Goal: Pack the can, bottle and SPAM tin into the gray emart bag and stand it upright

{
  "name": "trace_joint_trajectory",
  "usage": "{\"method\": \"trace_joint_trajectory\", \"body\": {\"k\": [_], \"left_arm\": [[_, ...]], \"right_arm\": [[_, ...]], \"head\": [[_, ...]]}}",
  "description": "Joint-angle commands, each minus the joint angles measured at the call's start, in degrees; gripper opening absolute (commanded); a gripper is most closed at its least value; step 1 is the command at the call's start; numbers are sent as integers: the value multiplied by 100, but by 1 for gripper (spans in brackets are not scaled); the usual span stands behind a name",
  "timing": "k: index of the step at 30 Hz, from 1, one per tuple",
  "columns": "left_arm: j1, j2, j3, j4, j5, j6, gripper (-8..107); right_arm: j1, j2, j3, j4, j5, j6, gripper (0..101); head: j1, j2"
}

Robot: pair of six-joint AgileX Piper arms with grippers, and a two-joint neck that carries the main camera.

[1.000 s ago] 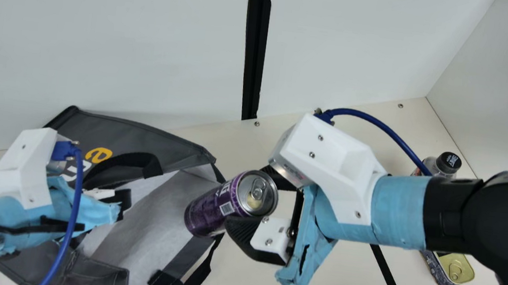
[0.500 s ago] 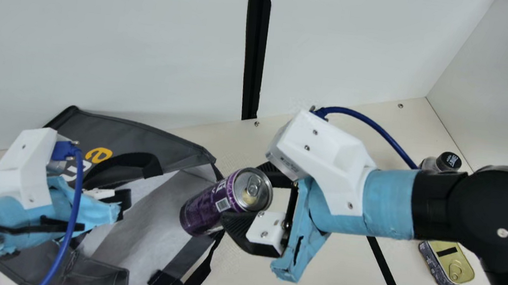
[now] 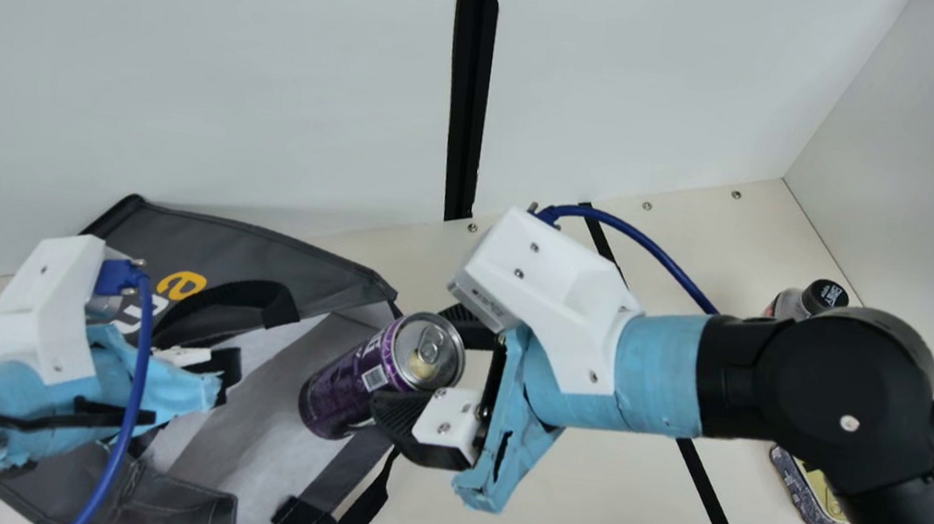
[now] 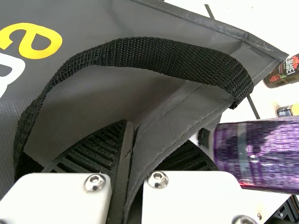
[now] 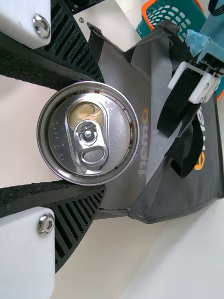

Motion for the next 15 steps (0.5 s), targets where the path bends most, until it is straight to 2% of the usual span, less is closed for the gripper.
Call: {"method": "trace_joint_trajectory", "body": {"k": [1,15], "left_arm": [[0,0,0,0,0,0,-8],[0,0,0,0,0,0,-8]], "right_arm": [[30,20,43,6,-94,18,0],[431,185,503,-15,-919,8,0]], "head": [[-130,-5],[-130,-5]]}}
